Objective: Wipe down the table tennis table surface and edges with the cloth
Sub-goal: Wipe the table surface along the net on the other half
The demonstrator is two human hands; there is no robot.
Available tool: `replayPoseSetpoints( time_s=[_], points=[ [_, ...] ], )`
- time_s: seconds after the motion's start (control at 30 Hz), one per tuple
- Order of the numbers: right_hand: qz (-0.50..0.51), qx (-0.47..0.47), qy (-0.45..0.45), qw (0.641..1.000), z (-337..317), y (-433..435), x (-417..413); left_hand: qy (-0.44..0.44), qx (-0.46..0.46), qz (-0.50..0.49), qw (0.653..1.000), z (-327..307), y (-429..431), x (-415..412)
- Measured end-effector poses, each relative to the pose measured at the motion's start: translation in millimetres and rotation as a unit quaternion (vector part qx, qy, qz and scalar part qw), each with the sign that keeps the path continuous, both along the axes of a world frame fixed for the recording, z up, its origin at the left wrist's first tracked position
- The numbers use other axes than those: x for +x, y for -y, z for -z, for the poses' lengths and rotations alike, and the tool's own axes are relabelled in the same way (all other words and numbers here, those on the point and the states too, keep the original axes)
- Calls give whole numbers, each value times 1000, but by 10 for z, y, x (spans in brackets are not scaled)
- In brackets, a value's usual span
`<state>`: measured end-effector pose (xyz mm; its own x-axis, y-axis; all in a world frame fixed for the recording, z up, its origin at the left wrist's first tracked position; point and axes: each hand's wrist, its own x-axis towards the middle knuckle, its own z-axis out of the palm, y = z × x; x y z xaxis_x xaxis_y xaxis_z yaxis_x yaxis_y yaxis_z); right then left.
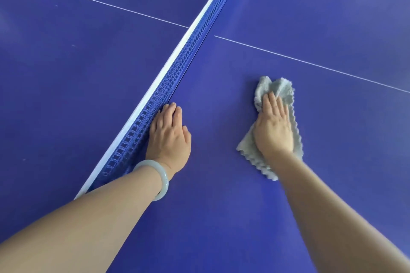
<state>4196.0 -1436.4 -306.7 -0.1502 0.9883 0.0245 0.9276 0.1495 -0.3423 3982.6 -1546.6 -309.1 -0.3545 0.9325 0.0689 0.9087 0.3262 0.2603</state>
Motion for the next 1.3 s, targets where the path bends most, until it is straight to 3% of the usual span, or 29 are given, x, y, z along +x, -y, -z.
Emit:
replayPoseSetpoints(
  time_s=[0.07,0.17,0.23,0.3,0.37,0.43,0.5,0.7,0.8,0.97,1.13,1.3],
  points=[
    [-27,14,-28,999,29,392,-306,-4,0,4,1000,-4,7,-1],
    [-253,6,-27,967,22,1135,-316,-1,2,5,1000,4,11,-30],
    [-337,2,2,941,8,1246,179,5,8,0,1000,15,25,-46],
    [-274,17,33,961,-27,1028,835,7,10,1,1000,20,31,-42],
    [-105,8,26,994,-95,739,1326,8,7,3,1000,26,32,-45],
    [38,-5,30,999,-74,552,1459,1,2,6,1000,35,34,-54],
    [81,-9,46,996,-33,529,1376,-7,-5,8,1000,34,43,-45],
    [66,-6,26,997,-67,553,1435,-43,-23,42,998,-13,75,-24],
    [62,-2,12,998,-57,560,1437,2,24,46,999,-78,87,271],
    [61,-5,-6,998,-73,554,1495,45,21,201,978,-100,52,1314],
    [48,4,-4,999,-46,541,1496,-52,-28,210,976,82,89,1688],
    [-85,12,2,996,-60,988,1433,-38,-27,213,976,84,81,1693]
  ],
)
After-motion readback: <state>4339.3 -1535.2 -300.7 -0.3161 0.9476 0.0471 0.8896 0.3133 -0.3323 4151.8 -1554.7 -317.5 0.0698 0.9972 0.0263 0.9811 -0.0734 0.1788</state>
